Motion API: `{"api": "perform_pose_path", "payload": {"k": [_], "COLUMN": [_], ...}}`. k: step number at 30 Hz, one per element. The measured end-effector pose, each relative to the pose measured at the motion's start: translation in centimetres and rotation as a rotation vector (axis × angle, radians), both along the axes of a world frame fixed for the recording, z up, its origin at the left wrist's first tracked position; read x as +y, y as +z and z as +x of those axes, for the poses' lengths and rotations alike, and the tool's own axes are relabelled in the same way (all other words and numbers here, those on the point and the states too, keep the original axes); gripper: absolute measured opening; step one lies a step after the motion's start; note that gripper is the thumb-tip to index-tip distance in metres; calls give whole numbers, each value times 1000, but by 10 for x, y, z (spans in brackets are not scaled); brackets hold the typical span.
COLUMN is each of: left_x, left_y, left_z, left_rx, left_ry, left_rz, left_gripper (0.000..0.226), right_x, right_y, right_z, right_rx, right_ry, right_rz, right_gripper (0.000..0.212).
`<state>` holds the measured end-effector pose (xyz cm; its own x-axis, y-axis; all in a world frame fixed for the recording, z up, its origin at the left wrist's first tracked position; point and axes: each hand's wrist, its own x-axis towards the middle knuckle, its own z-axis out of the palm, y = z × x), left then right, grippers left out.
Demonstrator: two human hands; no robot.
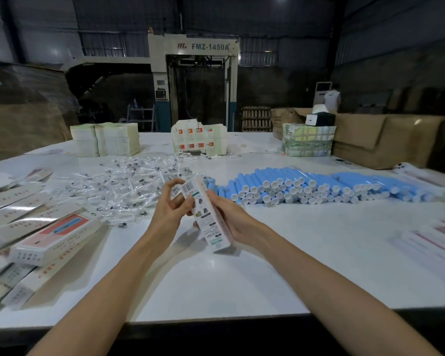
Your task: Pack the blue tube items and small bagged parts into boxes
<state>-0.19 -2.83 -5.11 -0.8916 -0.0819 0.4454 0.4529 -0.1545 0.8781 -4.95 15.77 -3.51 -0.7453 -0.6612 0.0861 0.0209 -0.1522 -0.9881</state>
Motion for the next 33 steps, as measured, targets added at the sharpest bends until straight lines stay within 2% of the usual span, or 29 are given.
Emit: {"api": "perform_pose_path", "payload": {"k": [3, 7, 11, 14, 18, 22, 30, 33], "left_x": [2, 7, 12, 13, 9, 6, 3, 4], "left_y": [-1, -5, -18, -23, -24, -26, -28, -27], "left_z": [-1, -2, -2, -2, -3, -5, -6, -4], "left_rx": [35, 113, 173, 180, 189, 217, 258, 239], "left_ry": [56, 217, 204, 208, 227, 235, 245, 249], "left_rz": [-130, -429, -695, -826, -884, -901, -964, -967], "left_gripper": [38, 39, 41, 39, 38, 41, 41, 39], "right_x": [10, 32, 72, 123, 202, 268, 340, 347], "right_y": [1, 3, 17, 25, 23, 4, -33, -37], "right_z": [5, 16, 22, 26, 27, 39, 62, 69], "right_rx": [78, 210, 448, 596, 703, 702, 757, 769], "right_ry": [-48, -163, -410, -615, -881, -1028, -1147, -1166], "right_rz": [85, 214, 434, 621, 1025, 1435, 1838, 1905], "right_gripper": [64, 58, 51, 48, 44, 48, 42, 40]}}
